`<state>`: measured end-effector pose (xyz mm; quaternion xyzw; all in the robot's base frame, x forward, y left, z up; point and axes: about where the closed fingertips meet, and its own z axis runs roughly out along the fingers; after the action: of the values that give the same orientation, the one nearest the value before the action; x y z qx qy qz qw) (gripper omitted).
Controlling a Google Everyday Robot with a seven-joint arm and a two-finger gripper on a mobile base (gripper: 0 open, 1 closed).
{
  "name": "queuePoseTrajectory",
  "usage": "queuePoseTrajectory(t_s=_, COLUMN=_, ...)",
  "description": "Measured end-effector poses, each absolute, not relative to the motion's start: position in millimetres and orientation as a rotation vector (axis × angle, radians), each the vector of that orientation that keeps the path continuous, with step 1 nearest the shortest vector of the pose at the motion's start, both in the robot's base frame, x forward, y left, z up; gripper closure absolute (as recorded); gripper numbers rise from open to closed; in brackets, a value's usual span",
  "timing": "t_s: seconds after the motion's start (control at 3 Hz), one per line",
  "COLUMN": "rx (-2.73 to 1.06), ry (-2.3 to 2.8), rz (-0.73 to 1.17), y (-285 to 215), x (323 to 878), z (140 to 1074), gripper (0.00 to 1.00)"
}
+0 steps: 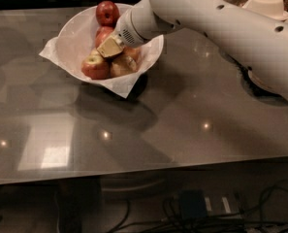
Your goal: Pick apple from white bowl
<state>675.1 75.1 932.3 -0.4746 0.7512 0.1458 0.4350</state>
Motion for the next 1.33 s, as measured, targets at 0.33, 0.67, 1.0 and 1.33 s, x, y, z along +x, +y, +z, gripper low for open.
queuePoseTrajectory(t_s=0.33, rx=-1.179, ry=1.867, rz=0.361, y=74.8, x=674.6, z=933.2, gripper=0.83)
queuePoseTrajectory(t_s=0.67, rx=-1.182, ry=1.85, rz=0.354, y=74.0, x=673.2, z=938.3, gripper=1.0)
queuePoseTrajectory(t_s=1.0, rx=-1.197, ry=1.816, rz=0.337, y=71.0, x=672.5, z=951.0, gripper=1.0)
queuePoseTrajectory(t_s=1.33, rx=-1.225, ry=1.765, rz=0.337, y=64.3, x=667.9, z=971.5, gripper=1.0)
